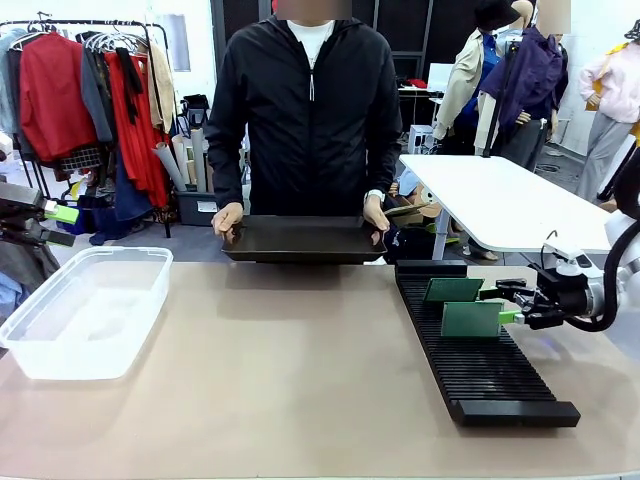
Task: Sort PCBs into racks and boxes based on the side picked up.
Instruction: If the short side of the Blank PCB is picked up, insert it into the PCB Rack ; if the long side is picked up, place it in the Organizing box.
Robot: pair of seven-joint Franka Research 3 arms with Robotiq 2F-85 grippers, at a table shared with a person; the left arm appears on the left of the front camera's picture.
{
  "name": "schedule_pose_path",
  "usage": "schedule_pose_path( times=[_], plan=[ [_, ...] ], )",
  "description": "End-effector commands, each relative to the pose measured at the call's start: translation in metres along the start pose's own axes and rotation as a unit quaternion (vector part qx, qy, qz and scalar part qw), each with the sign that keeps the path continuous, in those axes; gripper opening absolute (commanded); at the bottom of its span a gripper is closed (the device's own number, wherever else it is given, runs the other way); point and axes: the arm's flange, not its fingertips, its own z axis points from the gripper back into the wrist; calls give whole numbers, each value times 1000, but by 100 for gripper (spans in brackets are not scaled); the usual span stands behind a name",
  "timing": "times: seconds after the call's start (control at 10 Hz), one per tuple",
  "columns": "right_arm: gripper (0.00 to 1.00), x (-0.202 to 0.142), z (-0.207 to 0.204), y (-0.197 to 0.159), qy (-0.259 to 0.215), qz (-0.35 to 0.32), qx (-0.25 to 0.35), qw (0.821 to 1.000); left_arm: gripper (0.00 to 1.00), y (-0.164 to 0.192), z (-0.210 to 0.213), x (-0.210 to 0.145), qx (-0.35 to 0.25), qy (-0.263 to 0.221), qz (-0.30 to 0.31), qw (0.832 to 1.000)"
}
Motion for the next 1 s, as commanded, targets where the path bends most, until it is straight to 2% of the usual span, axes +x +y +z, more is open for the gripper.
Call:
schedule_pose_path(
  times=[0.0,0.1,0.9],
  plan=[
    [100,8,1,1,-15,-27,12,999,100,-2,1,0,-2,-2,-1,1000],
    [100,0,0,0,0,0,0,1000,100,-2,1,0,-2,-2,-1,1000],
    [100,0,0,0,0,0,0,1000,100,-2,1,0,-2,-2,-1,1000]
  ],
)
